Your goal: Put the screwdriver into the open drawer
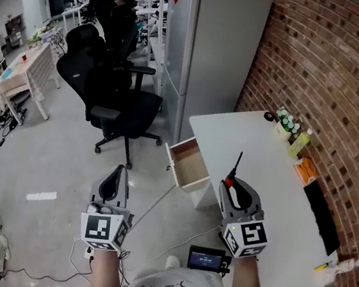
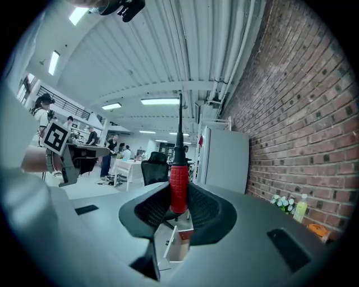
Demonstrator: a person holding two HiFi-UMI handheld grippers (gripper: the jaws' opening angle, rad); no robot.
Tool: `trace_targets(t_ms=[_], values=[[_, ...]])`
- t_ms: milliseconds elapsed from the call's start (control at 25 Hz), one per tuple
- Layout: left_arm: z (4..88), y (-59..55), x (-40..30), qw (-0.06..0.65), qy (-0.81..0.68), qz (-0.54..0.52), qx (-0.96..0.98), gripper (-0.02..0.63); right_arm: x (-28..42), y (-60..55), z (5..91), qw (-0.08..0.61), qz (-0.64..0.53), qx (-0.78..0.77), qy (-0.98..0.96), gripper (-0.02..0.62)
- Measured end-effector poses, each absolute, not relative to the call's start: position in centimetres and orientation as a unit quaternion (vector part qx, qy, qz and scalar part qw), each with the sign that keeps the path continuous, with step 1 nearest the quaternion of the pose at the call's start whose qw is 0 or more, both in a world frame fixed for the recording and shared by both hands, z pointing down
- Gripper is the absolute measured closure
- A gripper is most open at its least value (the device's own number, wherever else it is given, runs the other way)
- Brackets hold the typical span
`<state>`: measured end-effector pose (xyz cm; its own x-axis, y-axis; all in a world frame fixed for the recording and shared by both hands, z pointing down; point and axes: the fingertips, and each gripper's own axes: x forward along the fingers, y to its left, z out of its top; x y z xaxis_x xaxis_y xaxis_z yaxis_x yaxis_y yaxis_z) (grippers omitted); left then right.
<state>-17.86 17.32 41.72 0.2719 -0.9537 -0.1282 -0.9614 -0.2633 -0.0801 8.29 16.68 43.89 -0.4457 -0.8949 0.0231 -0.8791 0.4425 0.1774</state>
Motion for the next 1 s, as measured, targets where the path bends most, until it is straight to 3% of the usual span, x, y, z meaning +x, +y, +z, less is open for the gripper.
trace_targets(t_ms=[600, 1000], values=[[44.2, 7.5, -18.4, 0.038, 0.61, 0.013, -0.791, 0.595, 8.3, 6.6, 46.3, 0.073, -0.04, 0.524, -0.848, 0.502], [43.7, -3.1, -23.4, 0.032, 0.584, 0.007, -0.811, 0.595, 4.7, -2.2, 46.3, 0.063, -0.018, 0.566, -0.822, 0.502]])
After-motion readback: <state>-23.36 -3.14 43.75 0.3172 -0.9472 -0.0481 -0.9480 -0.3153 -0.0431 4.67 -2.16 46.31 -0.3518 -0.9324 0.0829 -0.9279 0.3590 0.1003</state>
